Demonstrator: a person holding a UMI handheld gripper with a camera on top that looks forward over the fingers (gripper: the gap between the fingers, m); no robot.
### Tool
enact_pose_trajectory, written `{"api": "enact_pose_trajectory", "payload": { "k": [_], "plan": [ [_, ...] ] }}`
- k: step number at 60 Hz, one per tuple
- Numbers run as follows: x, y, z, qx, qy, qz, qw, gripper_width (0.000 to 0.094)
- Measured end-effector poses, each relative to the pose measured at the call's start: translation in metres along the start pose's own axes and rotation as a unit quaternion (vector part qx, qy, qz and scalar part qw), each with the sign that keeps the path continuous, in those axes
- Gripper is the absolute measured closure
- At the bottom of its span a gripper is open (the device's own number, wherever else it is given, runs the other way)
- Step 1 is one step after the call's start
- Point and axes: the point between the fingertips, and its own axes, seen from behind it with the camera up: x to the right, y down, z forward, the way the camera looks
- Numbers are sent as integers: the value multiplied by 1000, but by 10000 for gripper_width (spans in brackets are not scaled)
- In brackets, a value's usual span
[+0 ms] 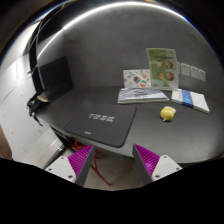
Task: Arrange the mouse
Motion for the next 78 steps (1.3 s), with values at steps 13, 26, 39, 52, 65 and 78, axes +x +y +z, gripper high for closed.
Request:
{"api": "enact_pose_trajectory", "payload": {
  "k": [13,26,39,52,65,78],
  "plan": [
    [105,-30,26,8,121,3,993,132],
    [199,-48,72,1,155,-14,988,142],
    [224,-54,122,-24,112,7,993,138],
    [243,-82,162,-16,124,6,992,160],
    [249,-93,177,-11,143,14,990,417],
    [238,-111,154,19,197,33,980,525]
  ]
}}
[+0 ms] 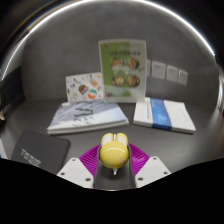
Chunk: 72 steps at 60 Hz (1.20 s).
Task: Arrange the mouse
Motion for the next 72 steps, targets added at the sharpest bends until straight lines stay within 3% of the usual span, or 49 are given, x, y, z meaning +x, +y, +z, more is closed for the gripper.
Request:
{"api": "enact_pose_trajectory", "payload": {
  "k": [14,18,24,36,41,50,51,57,60,72],
  "plan": [
    [-183,-48,-106,101,-21,9,995,528],
    [-240,-28,-109,88,-36,4,995,530],
    [-291,20,-90,36,-43,-6,998,529],
    [-298,69,-66,-20,-8,-1,1000,525],
    [-298,68,-65,-15,-7,2,1000,526],
    [-300,70,-70,-29,-15,-1,999,398],
    [-300,70,-72,-30,-19,1,999,310],
    [-299,66,-101,-21,-37,12,999,43],
    [-295,65,-121,-19,-42,21,999,84],
    [-242,82,-183,-16,-28,52,998,85]
  ]
}}
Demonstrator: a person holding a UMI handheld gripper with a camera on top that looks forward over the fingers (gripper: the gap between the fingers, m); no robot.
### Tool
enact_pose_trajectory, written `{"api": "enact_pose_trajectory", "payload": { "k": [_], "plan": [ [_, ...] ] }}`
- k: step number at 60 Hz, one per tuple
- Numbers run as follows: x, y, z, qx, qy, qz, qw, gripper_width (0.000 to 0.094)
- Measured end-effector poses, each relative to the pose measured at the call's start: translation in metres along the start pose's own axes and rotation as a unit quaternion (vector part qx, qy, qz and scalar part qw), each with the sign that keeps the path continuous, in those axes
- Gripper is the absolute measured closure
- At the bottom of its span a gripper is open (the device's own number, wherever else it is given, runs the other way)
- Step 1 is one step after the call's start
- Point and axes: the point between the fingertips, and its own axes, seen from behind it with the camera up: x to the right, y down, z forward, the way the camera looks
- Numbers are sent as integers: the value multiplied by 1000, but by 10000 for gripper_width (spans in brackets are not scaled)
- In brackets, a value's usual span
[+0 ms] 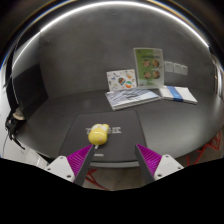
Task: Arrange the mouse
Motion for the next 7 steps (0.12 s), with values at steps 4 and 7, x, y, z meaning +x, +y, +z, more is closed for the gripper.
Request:
{"api": "enact_pose_trajectory", "payload": {
  "k": [4,7],
  "plan": [
    [24,2,-13,5,13,6,1000,94],
    [42,5,-22,6,16,14,1000,94]
  ]
}}
